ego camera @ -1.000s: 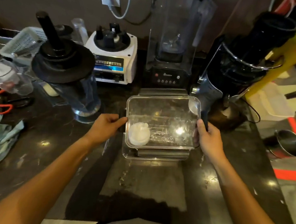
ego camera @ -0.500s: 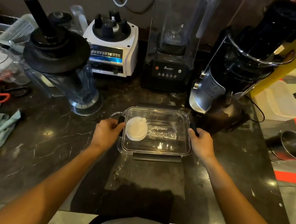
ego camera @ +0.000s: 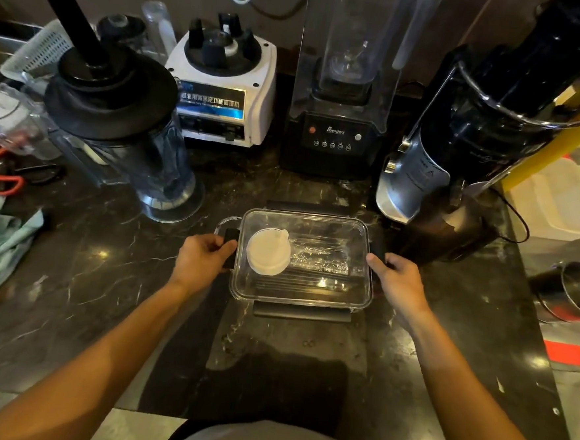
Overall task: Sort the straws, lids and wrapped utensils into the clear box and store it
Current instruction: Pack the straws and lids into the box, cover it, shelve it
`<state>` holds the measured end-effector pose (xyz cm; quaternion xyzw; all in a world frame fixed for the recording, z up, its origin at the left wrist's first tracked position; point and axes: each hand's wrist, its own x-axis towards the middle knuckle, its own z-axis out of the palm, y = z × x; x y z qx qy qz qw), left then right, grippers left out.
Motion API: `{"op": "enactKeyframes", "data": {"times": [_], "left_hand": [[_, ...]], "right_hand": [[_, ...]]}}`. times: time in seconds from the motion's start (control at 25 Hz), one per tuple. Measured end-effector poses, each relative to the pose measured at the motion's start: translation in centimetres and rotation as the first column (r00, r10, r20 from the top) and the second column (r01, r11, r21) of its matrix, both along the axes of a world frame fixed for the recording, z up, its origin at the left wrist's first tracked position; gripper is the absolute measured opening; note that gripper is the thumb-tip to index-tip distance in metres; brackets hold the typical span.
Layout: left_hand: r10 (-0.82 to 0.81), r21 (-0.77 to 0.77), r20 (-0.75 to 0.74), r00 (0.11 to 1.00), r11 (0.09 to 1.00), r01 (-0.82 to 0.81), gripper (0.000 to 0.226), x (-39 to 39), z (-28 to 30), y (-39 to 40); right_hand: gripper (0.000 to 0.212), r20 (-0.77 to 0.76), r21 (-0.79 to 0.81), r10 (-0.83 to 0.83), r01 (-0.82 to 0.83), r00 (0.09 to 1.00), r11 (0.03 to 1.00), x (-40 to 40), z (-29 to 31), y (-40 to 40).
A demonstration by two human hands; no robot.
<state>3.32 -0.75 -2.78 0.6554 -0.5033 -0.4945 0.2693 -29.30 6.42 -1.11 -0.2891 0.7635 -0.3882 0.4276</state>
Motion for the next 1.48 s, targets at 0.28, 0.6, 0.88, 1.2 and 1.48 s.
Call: {"op": "enactKeyframes", "data": {"times": [0.28,0.6,0.88,1.2,1.48], "left_hand": [[0.083,0.111,-0.153,0.985,0.992,-0.066,0.017,0.0,-0.4,-0.3],[0.186,0.207,-0.302,0.935,0.970,-0.126,0.016,0.6,-1.3,0.1],[0.125,0.036,-0.086,0.988,0.992,-0.122,0.025,0.7,-0.6,0.2],[-0.041,-0.007,0.051,0.998,0.999,0.041,0.019,-0.3,-0.1,0.2],[-0.182,-0.169,0.279,0.943,0.957,0.234,0.034,-0.9,0.3,-0.1]], "right_hand": [[0.041,0.095,0.037,-0.018,0.015,0.995,0.999,-0.8,-1.4,-0.2],[0.022,0.171,0.101,-0.007,-0.010,0.985,0.995,-1.3,-1.4,-0.5],[0.028,-0.043,0.063,-0.120,0.122,0.992,0.990,-0.3,-1.8,-0.3],[0.028,-0.446,0.079,0.091,-0.062,0.890,0.995,0.9,-1.6,0.3],[0.027,-0.359,0.084,0.107,-0.083,0.927,0.993,1.7,-0.6,0.9]]}}
